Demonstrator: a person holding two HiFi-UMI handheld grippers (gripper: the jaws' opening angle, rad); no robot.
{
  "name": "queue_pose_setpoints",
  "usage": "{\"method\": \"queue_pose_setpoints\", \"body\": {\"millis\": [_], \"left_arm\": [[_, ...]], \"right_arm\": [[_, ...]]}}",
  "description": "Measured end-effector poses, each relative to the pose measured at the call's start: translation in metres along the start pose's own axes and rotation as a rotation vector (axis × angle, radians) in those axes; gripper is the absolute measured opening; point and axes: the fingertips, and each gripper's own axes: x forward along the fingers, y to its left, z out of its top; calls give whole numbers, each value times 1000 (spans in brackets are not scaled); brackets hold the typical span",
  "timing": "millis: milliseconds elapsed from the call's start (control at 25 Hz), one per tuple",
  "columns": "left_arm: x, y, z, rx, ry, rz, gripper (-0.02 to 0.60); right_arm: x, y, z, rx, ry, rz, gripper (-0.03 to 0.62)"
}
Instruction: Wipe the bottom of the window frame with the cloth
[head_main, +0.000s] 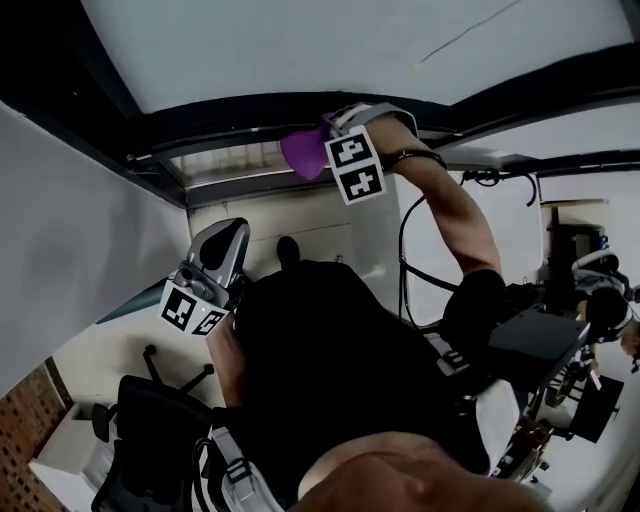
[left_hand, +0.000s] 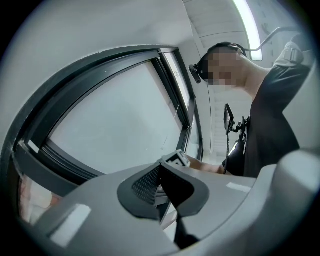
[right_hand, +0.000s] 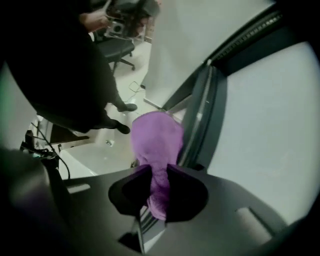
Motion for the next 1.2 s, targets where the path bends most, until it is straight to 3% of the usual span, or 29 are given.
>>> {"method": "queue_pose_setpoints", "body": {"millis": [120, 200, 240, 320, 400, 440, 480, 520, 560, 600, 680, 760, 800, 880, 960, 1080, 1200], "left_arm": [[2, 1, -1, 6, 19, 2, 1], [5, 2, -1, 6, 30, 1, 2], [6, 3, -2, 4, 36, 1, 1], [11, 1, -5, -7, 50, 1, 1], [18, -4, -11, -21, 69, -9, 1], [22, -5, -13, -25, 83, -19, 2], [26, -6, -14, -22, 100, -35, 2], [30, -6, -15, -15, 119, -52, 2], [35, -7, -15, -7, 136, -69, 2], [40, -10, -16, 0, 151, -83, 2], [52, -19, -19, 8, 177, -103, 2], [60, -28, -23, 7, 202, -118, 1], [64, -32, -24, 3, 212, -124, 1], [68, -38, -29, -7, 228, -129, 2], [69, -42, -33, -11, 238, -126, 2], [66, -40, -33, -5, 244, -109, 1], [66, -34, -34, -2, 251, -95, 0]], "right_arm": [[-16, 72, 25, 12, -159, 164, 61], [-13, 94, 38, 218, -385, 213, 61], [-6, 97, 43, 409, -543, 229, 61], [19, 98, 48, 968, -969, 331, 63], [44, 95, 47, 1594, -1457, 534, 63], [53, 92, 44, 1835, -1681, 621, 63], [58, 87, 40, 1989, -1870, 641, 63], [57, 79, 32, 2051, -2002, 557, 62], [50, 67, 21, 2042, -2064, 376, 63], [37, 52, 5, 1991, -2058, 140, 63], [12, 22, -26, 1849, -1901, -323, 63], [-1, -8, -45, 1695, -1673, -648, 63], [-3, -22, -51, 1634, -1558, -750, 63], [-2, -47, -57, 1548, -1372, -859, 63], [-1, -55, -56, 1460, -1283, -929, 63], [-10, -42, -49, 1370, -1276, -975, 63], [-19, -22, -39, 1333, -1304, -950, 63]]}}
